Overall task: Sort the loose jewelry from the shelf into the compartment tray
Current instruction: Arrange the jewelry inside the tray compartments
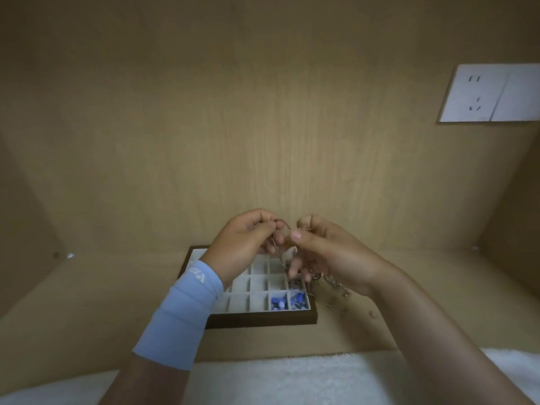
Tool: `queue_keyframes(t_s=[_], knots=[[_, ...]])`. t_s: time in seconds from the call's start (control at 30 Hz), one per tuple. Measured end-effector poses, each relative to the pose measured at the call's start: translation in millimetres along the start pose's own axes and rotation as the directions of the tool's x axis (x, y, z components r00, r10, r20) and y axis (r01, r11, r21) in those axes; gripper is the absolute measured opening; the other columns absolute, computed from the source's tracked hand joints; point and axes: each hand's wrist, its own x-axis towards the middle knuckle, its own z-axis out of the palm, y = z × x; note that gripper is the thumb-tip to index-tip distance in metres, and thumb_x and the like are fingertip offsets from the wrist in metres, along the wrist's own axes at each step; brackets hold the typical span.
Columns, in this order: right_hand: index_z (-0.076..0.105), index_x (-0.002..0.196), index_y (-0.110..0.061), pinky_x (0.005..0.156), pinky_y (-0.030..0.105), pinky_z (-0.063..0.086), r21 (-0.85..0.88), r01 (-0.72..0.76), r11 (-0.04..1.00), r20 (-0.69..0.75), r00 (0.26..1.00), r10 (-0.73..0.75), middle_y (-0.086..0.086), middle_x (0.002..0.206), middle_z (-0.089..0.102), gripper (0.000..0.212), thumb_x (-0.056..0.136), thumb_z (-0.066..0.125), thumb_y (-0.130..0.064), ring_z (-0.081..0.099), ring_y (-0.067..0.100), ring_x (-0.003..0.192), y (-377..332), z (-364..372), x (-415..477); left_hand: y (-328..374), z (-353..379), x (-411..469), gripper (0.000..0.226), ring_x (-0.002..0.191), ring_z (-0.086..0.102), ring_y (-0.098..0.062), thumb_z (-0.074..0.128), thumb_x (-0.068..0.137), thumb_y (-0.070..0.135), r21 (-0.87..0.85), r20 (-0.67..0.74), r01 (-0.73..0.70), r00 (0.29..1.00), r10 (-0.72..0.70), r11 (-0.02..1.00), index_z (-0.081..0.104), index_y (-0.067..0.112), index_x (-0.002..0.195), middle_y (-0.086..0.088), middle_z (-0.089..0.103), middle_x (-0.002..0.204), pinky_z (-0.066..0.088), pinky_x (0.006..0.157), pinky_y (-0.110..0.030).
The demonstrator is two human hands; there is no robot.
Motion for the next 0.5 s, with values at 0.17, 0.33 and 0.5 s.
queue_keyframes(t_s=[0.17,0.33,0.5], knots=[[0.054,0.134,-0.018,0.051,0.023,0.042,-0.237,-0.052,0.97,0.134,0.987,0.085,0.003,0.097,0.075,0.046,0.091,0.07,-0.019,0.061,0.012,0.062,1.0,34.8,3.2,18.1,-38.5,-20.6,0.022,0.064,0.055,-0.017,0.042,0.1,0.006,-0.267,-0.141,-0.075,0.989,0.038,0.961,0.063,0.008,0.093,-0.002,0.063,0.073,0.053,0.063,-0.023],[0.074,0.102,-0.011,0.091,0.025,0.055,-0.463,-0.001,0.886,0.163,0.983,0.086,0.003,0.093,0.076,0.016,0.099,0.06,-0.019,0.071,0.005,0.089,-1.6,65.7,16.0,23.6,-79.7,-38.2,0.022,0.064,0.058,-0.013,0.042,0.101,0.01,-0.329,-0.288,-0.2,0.952,0.104,0.923,0.062,0.012,0.091,0.002,0.063,0.075,0.054,0.072,-0.03],[0.056,0.126,-0.025,0.075,0.028,0.056,-0.447,-0.007,0.894,0.112,0.992,0.064,-0.005,0.082,0.065,0.033,0.094,0.067,-0.028,0.065,0.001,0.071,2.8,98.1,32.8,32.2,-114.7,-46.4,0.022,0.063,0.059,-0.011,0.045,0.1,0.009,-0.295,-0.337,-0.253,0.93,0.148,0.921,0.063,0.014,0.09,0.003,0.065,0.079,0.054,0.07,-0.028]])
